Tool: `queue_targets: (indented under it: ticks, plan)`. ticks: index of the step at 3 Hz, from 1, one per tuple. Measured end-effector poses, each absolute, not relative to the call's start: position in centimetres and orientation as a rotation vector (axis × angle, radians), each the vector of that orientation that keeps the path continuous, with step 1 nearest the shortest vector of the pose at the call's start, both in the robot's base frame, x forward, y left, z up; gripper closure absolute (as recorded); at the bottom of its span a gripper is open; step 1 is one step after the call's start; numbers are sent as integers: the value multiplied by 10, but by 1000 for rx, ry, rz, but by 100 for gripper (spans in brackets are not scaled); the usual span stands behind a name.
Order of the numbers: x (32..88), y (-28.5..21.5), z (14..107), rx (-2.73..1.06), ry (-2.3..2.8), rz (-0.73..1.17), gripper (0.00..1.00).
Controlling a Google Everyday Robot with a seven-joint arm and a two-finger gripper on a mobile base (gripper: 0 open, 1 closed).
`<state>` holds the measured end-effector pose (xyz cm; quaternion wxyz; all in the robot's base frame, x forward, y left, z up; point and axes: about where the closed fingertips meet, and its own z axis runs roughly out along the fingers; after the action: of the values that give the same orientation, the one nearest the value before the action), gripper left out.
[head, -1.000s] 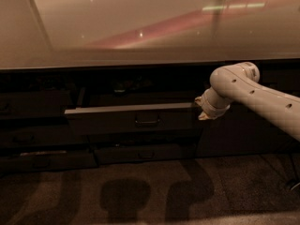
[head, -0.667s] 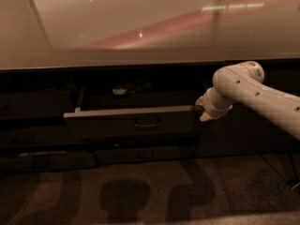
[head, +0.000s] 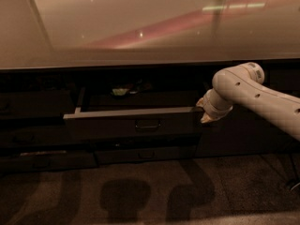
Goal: Open top drawer
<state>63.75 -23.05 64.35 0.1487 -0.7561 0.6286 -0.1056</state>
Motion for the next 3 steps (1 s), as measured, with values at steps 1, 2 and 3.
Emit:
queue_targets:
  ticks: [1, 2, 3]
  plan:
    - [638, -231, 643, -2174, 1807, -303, 81]
    - [638, -231, 643, -2174, 1807, -303, 58]
    - [638, -228, 654, -2165, 1793, -318, 35]
